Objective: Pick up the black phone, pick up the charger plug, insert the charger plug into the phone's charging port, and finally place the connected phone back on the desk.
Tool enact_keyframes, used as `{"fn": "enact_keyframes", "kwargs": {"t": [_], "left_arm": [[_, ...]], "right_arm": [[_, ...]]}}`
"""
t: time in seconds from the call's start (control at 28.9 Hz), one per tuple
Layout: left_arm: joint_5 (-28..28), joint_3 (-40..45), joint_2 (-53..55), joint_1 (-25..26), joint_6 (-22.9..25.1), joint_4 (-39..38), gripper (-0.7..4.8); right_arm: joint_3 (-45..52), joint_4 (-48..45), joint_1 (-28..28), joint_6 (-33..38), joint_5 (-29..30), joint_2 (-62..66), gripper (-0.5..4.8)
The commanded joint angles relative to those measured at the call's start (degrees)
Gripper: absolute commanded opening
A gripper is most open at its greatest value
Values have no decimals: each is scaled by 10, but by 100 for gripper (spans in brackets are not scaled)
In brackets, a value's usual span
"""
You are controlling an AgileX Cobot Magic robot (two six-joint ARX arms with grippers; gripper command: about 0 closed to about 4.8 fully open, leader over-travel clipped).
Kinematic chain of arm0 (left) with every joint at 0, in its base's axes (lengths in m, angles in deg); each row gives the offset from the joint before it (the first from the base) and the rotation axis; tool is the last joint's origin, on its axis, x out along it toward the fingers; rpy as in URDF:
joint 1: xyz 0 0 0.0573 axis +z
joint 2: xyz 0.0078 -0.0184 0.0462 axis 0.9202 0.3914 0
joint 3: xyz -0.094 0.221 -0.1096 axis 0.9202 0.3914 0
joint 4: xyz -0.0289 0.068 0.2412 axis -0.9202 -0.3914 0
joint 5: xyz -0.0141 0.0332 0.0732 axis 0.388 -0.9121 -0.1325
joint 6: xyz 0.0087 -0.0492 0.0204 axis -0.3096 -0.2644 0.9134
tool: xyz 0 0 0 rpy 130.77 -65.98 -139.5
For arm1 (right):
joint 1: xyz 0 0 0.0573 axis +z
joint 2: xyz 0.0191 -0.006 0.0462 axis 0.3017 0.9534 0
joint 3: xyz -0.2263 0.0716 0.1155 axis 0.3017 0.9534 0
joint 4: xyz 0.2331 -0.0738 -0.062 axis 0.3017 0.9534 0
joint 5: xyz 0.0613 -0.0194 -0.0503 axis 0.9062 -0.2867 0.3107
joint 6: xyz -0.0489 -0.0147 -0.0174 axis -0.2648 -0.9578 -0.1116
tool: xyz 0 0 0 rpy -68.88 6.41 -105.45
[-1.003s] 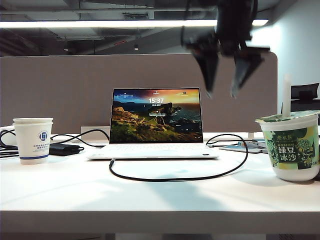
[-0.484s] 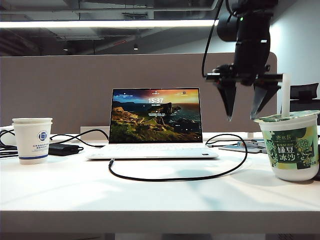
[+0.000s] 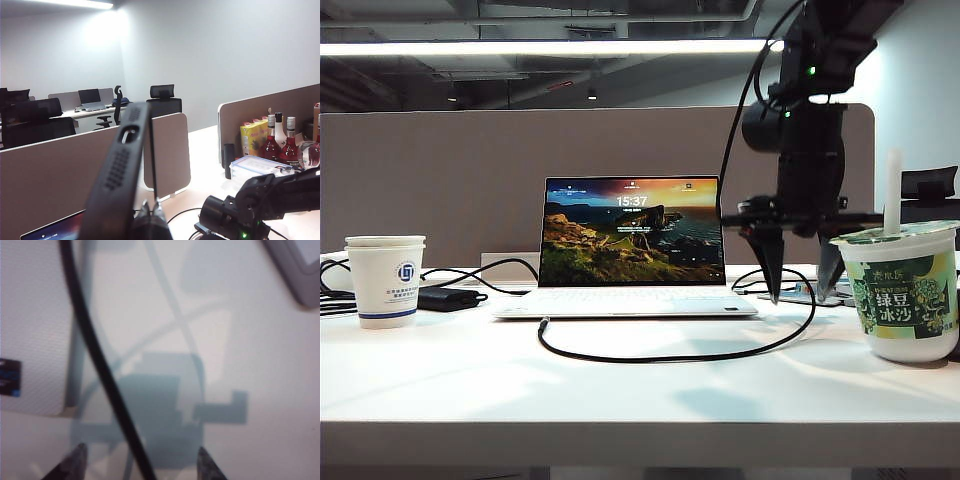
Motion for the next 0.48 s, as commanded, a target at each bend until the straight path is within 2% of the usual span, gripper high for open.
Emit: {"fn": "enact_keyframes", "kwargs": {"t": [0.03, 0.07, 0.14, 0.24, 0.48], "left_arm": [[2, -5, -3, 1, -2, 22, -7], [2, -5, -3, 1, -2, 22, -7], [2, -5, -3, 1, -2, 22, -7], [2, -5, -3, 1, -2, 22, -7], [2, -5, -3, 1, -2, 22, -7]], "right_arm": [[-1, -4, -3, 1, -3, 7, 241], [-1, -4, -4, 0, -3, 8, 197], [-1, -5, -6, -12, -2, 10, -4], [-1, -5, -8, -39, -17, 9, -3], [-4, 3, -8, -176, -97, 2, -3]]}}
